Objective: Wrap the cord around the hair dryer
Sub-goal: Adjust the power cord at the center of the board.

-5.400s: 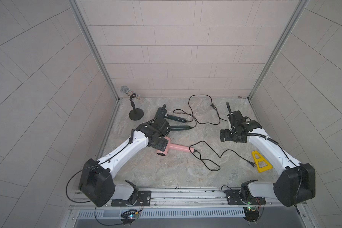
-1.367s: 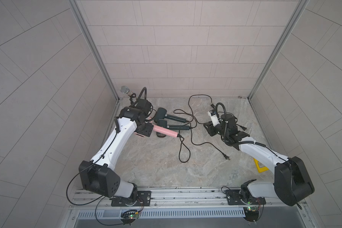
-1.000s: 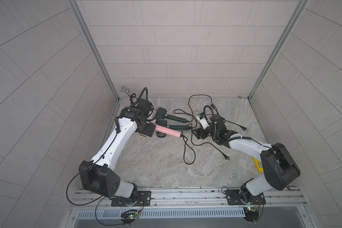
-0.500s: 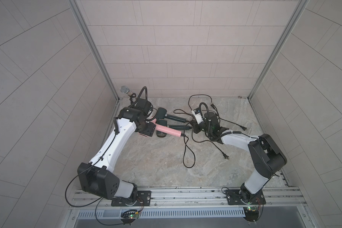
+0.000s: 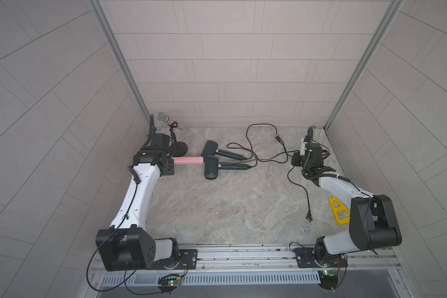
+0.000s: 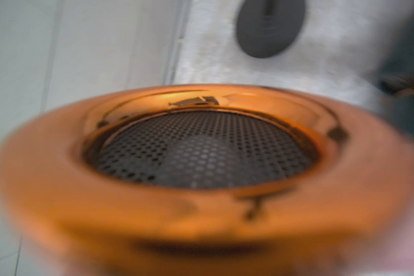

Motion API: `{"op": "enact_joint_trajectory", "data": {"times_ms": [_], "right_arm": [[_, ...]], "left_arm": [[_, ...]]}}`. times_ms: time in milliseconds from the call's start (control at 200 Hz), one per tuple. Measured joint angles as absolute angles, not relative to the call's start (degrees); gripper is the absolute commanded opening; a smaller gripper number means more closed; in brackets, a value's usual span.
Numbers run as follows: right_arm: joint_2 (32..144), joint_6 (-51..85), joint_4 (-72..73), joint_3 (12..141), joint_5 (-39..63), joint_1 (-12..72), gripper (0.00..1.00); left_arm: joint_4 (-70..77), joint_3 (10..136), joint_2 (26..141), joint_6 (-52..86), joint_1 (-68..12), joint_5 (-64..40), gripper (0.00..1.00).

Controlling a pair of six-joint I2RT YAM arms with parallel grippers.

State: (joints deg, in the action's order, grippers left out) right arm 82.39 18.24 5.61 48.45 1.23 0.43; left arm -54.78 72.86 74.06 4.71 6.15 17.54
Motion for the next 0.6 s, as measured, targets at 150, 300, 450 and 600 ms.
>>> {"op": "enact_joint_trajectory", "data": {"times_ms": [150, 300, 450, 600], "right_arm": [[81.6, 21.56, 2.2, 47.09, 1.32, -5.08, 0.0], [81.23, 21.87, -0.73, 46.33, 4.05, -6.61, 0.0], [79.31, 16.97, -5.1, 47.35, 3.92, -1.98, 0.0], [79.18, 6.63, -10.37, 51.96, -0.25, 14.06, 0.0]], "left_arm": [[-51.16, 72.05, 70.37, 5.8, 14.7, 18.52, 0.0], [-49.93, 71.99, 68.99, 6.11, 17.21, 15.97, 0.0], [-48.16, 71.4, 69.58, 8.27, 16.69, 10.0, 0.0], [-47.42, 71.44, 71.2, 9.23, 6.37, 8.62, 0.0]]}}
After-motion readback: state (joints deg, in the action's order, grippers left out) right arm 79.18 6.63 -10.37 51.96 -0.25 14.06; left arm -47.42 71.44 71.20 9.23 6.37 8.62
